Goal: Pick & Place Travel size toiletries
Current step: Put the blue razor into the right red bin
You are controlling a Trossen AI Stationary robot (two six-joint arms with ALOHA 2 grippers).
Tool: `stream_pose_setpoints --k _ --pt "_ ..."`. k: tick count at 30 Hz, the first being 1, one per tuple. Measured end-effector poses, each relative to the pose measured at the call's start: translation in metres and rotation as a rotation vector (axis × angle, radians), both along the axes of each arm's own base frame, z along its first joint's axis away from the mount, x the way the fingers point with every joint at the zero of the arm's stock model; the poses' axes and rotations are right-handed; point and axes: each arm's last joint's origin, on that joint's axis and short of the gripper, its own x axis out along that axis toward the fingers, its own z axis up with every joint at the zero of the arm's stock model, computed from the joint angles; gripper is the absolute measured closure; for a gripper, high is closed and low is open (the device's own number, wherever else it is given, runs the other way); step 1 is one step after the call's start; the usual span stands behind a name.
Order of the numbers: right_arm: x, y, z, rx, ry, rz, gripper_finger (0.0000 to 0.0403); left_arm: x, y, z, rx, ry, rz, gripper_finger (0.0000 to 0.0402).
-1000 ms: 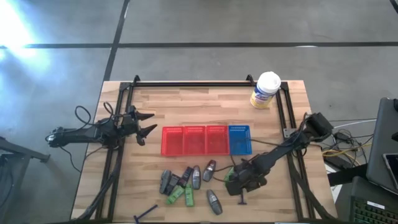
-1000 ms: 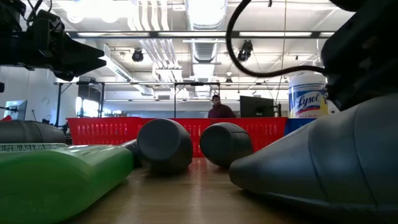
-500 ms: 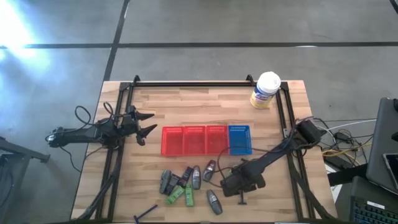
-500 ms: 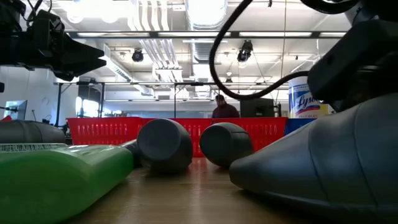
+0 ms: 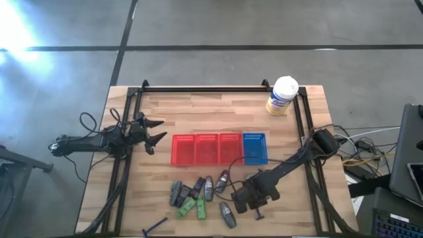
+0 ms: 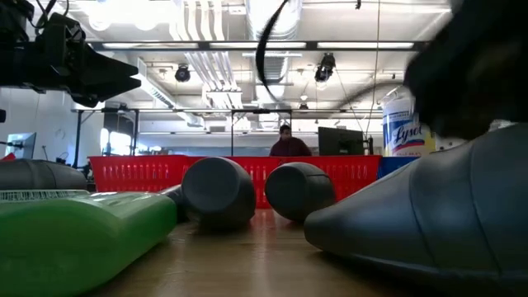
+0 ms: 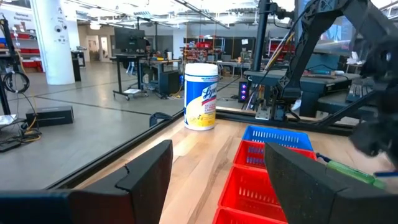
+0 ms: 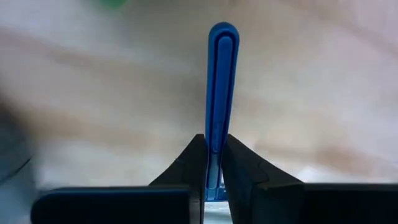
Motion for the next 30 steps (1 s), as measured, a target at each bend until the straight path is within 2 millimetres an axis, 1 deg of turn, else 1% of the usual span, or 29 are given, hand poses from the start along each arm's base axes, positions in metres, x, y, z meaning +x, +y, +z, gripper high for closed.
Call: stream_pose_setpoints --k 3,5,8,10,13,17,20,22,25,30 --pt "-0.002 -0.003 0.027 0.006 -0.091 -0.048 0.0377 0.000 0.000 0.000 0.000 0.000 0.000 0.0142" --pt "-0.003 -0.007 0.045 -0.025 -0.169 -0.082 0.0377 0.000 0.000 0.000 0.000 0.000 0.000 0.0142" --pt "-0.002 -0.020 0.080 -0.100 -0.346 -0.159 0.0378 0.000 0.000 0.000 0.000 0.002 0.000 0.0142" --pt "-0.001 -0.036 0.098 -0.180 -0.451 -0.227 0.0378 0.000 0.000 0.000 0.000 0.005 0.000 0.0142" --pt "0.007 -0.071 0.110 -0.310 -0.542 -0.283 0.0378 0.001 0.000 -0.001 0.000 0.009 0.000 0.0142" --pt "0.021 -0.125 0.114 -0.396 -0.569 -0.260 0.0377 0.001 0.000 -0.001 0.000 0.011 0.000 0.0142" --pt "0.030 -0.160 0.108 -0.389 -0.539 -0.222 0.0370 0.001 0.000 -0.001 0.000 0.011 0.000 0.0142" --pt "0.034 -0.178 0.100 -0.379 -0.515 -0.189 0.0367 0.001 0.000 -0.001 0.000 0.011 0.000 0.0142" --pt "0.040 -0.196 0.088 -0.363 -0.488 -0.145 0.0368 0.001 0.000 -0.001 0.000 0.011 0.000 0.0142" --pt "0.048 -0.208 0.065 -0.329 -0.424 -0.112 0.0367 0.001 0.000 -0.001 0.000 0.011 0.000 0.0142"
